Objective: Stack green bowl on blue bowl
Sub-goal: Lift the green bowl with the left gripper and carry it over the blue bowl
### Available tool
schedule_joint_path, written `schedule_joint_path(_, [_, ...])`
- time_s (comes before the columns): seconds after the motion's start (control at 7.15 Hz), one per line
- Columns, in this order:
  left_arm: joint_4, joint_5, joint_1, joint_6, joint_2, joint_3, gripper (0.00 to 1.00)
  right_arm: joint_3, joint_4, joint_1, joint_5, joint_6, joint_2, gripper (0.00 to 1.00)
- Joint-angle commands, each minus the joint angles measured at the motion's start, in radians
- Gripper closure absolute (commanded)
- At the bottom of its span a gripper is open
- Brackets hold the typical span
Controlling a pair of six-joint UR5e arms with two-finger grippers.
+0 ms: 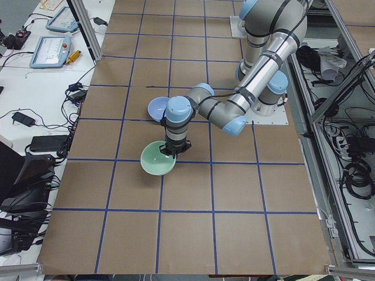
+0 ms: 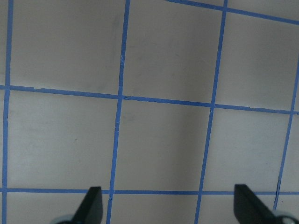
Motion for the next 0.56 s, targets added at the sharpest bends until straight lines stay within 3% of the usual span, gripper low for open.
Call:
schedule_joint_path(0.0, [-0.042,-0.019,-0.186,-0.196,0.063,-0.004,1.0,0.0,0.0,0.0,0.0,0.0,0.0,0.0])
schedule_joint_path(0.42, [-0.107,-0.009,-0.408,-0.518,0.107,-0.068,1.0,0.0,0.0,0.0,0.0,0.0,0.0,0.0])
